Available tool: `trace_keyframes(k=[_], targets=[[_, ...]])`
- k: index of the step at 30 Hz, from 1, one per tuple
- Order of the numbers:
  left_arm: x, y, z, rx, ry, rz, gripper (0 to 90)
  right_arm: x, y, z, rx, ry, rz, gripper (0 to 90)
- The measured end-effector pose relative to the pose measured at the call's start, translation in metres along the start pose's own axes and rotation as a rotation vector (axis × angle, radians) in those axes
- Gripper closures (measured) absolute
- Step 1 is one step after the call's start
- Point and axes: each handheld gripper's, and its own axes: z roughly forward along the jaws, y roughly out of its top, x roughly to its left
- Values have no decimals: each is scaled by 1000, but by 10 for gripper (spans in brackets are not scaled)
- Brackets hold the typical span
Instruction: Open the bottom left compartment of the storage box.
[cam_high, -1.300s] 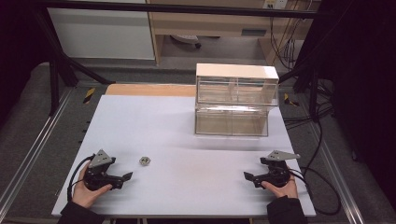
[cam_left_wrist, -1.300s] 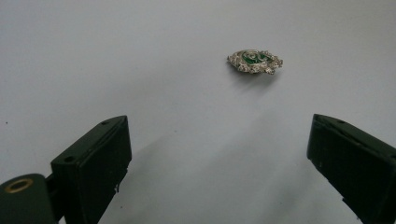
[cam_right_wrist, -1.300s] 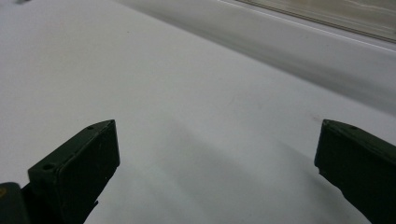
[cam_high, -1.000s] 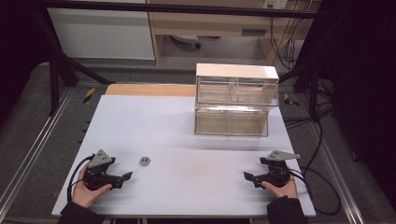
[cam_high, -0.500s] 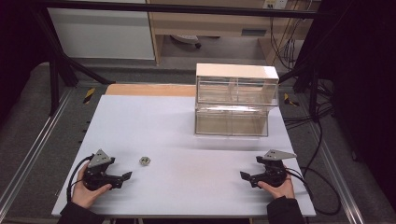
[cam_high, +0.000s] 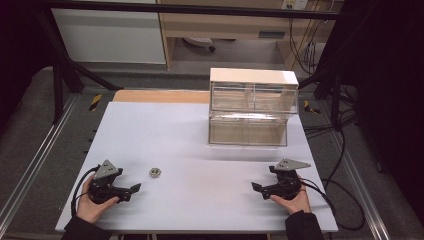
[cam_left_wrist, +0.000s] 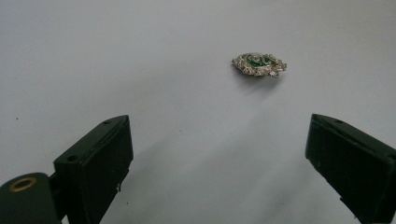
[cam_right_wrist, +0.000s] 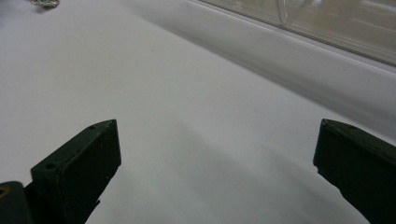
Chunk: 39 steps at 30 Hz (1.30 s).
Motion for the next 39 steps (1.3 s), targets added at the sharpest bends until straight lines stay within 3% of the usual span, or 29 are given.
trace_keyframes(k=[9, 28, 39], targets=[[0, 0, 0, -8, 3, -4, 72, 6, 8, 8, 2, -21, -22, 71], [0, 1, -1, -12, 13, -2, 72, 18, 34, 21, -54, -29, -84, 359], [0, 1, -1, -15, 14, 0, 73, 14, 44, 27, -88, -38, -61, 542]])
